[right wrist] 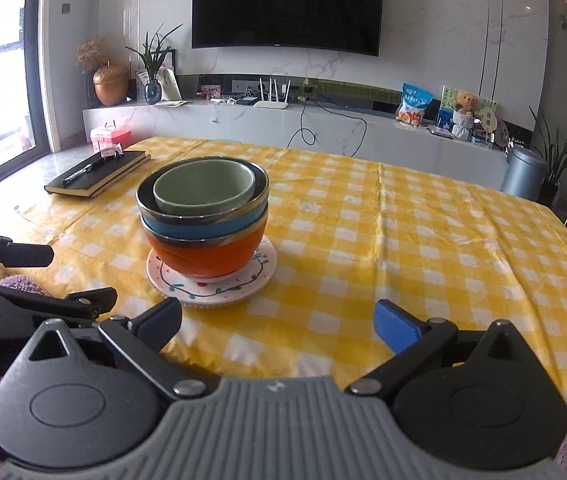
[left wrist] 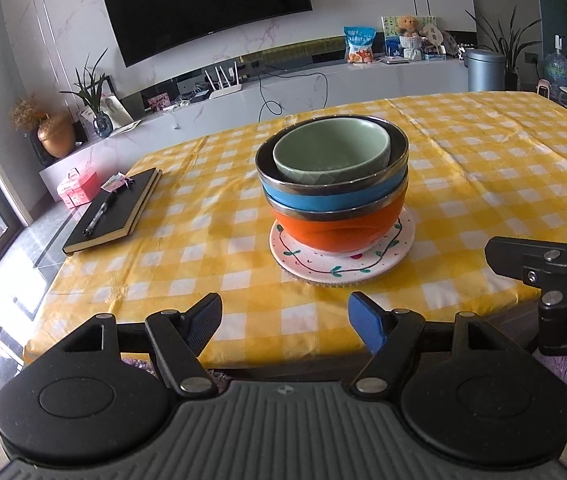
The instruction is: Organize plates and bowls
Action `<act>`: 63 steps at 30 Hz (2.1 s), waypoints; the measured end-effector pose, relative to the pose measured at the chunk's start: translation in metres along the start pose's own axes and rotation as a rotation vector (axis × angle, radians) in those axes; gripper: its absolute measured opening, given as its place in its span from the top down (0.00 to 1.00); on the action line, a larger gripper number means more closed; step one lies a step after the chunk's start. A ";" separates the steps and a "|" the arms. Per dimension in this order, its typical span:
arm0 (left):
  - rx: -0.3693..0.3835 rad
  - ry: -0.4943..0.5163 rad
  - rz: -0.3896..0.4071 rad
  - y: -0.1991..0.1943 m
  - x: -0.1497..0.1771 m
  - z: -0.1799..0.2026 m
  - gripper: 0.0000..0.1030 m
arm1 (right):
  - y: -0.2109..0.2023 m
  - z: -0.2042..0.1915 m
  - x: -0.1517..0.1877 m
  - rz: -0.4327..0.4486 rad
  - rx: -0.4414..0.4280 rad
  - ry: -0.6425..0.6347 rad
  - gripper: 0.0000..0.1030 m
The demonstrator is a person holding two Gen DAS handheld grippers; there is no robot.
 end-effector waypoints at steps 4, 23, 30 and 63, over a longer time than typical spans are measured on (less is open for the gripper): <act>0.009 0.007 -0.003 0.000 0.003 0.003 0.18 | 0.001 0.000 0.003 -0.012 -0.007 0.004 0.03; 0.009 -0.006 0.001 -0.004 0.004 0.001 0.18 | 0.000 -0.003 0.004 -0.010 -0.010 -0.007 0.03; 0.007 -0.008 0.001 -0.004 0.004 0.001 0.18 | 0.001 -0.004 0.005 -0.016 -0.008 -0.005 0.03; 0.007 -0.024 -0.005 -0.005 0.006 -0.001 0.18 | 0.002 -0.005 0.006 -0.016 -0.007 -0.010 0.03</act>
Point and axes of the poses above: each gripper's, at about its wrist camera, not at the fingertips, and y roughly the way its jaws point, z to its right, x to its underside, the point moved 1 cm from there along y, roughly the way its jaws point, and after that the axes turned 2 degrees about -y, right-handed, at the moved point
